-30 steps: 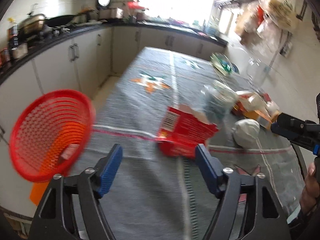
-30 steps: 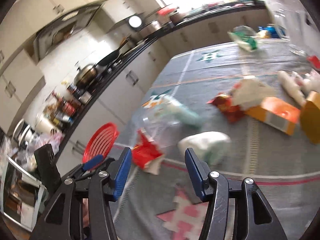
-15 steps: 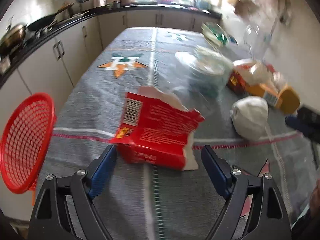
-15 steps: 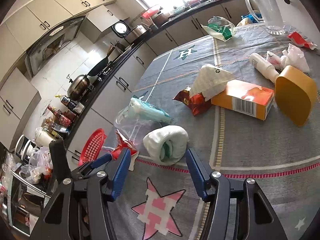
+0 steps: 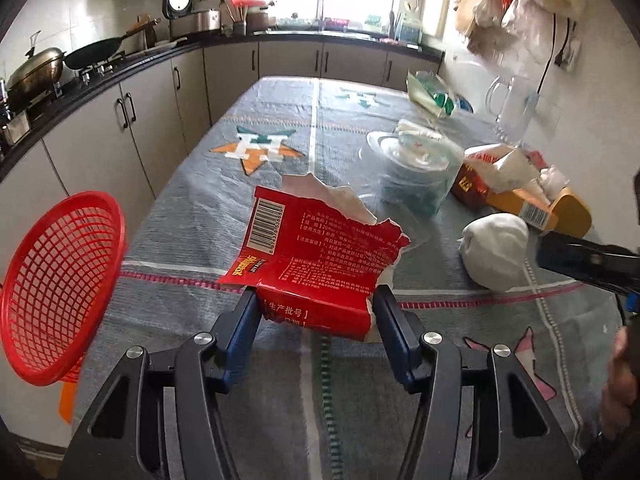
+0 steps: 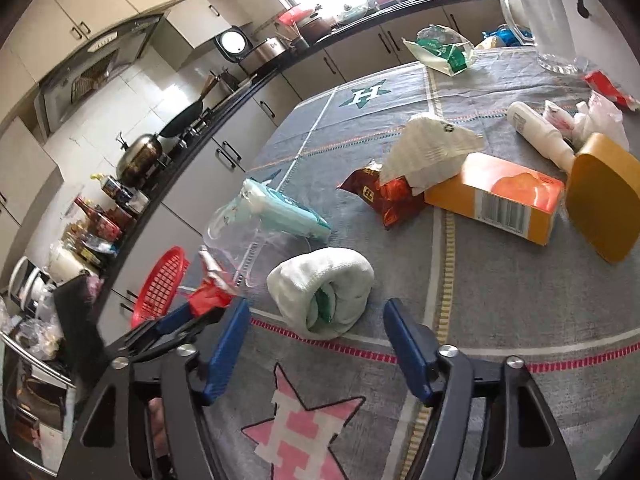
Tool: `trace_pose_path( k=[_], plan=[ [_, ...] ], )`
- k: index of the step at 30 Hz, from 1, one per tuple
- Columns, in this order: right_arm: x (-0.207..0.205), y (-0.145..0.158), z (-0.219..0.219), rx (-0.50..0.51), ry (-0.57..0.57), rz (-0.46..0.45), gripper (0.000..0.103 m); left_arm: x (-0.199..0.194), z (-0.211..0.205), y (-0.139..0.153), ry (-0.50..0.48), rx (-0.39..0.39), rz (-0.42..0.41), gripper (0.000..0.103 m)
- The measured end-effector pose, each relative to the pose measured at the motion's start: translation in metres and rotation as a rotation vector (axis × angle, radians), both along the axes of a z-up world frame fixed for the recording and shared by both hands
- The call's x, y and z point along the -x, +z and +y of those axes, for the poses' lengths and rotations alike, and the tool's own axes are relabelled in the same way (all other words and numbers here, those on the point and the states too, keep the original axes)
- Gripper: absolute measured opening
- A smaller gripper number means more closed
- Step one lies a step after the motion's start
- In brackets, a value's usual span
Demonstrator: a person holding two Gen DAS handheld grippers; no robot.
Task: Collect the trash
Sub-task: 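Grasp the torn red snack box with the left gripper while the right grasps the white cloth, then carry the red box and white cloth to the red basket and release both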
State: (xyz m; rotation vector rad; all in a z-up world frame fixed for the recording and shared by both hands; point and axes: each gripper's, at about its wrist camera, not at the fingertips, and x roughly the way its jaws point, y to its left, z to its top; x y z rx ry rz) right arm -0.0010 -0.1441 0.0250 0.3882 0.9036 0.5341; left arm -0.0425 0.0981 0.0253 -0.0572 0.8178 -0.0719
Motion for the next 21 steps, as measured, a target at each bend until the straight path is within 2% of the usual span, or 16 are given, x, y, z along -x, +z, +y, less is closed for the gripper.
trace_pose_path(
  k=[4,10,11,12,13,16,21],
  plan=[
    [-0.008,-0.004,0.012,0.059,-0.011,-0.011,0.083,0.012,0.006,0.008,0.007,0.017,-0.029,0.056],
    [-0.019,-0.019,0.025,0.113,-0.003,0.007,0.082,0.023,0.006,0.012,-0.001,0.022,-0.048,0.056],
    [-0.018,-0.022,0.028,0.124,0.004,0.009,0.079,0.024,0.005,0.012,-0.002,0.023,-0.049,0.056],
    [-0.018,-0.022,0.03,0.128,0.005,0.006,0.06,0.024,0.005,0.011,-0.005,0.026,-0.048,0.056],
    [-0.016,-0.023,0.031,0.127,0.009,0.003,0.053,0.024,0.004,0.011,-0.007,0.028,-0.047,0.056],
    [-0.009,-0.019,0.028,0.127,0.005,-0.029,0.043,0.025,0.002,0.01,-0.01,0.026,-0.048,0.056],
    [0.005,-0.005,0.019,0.096,-0.014,-0.083,0.041,0.026,-0.002,0.012,-0.019,0.026,-0.054,0.056]
  ],
)
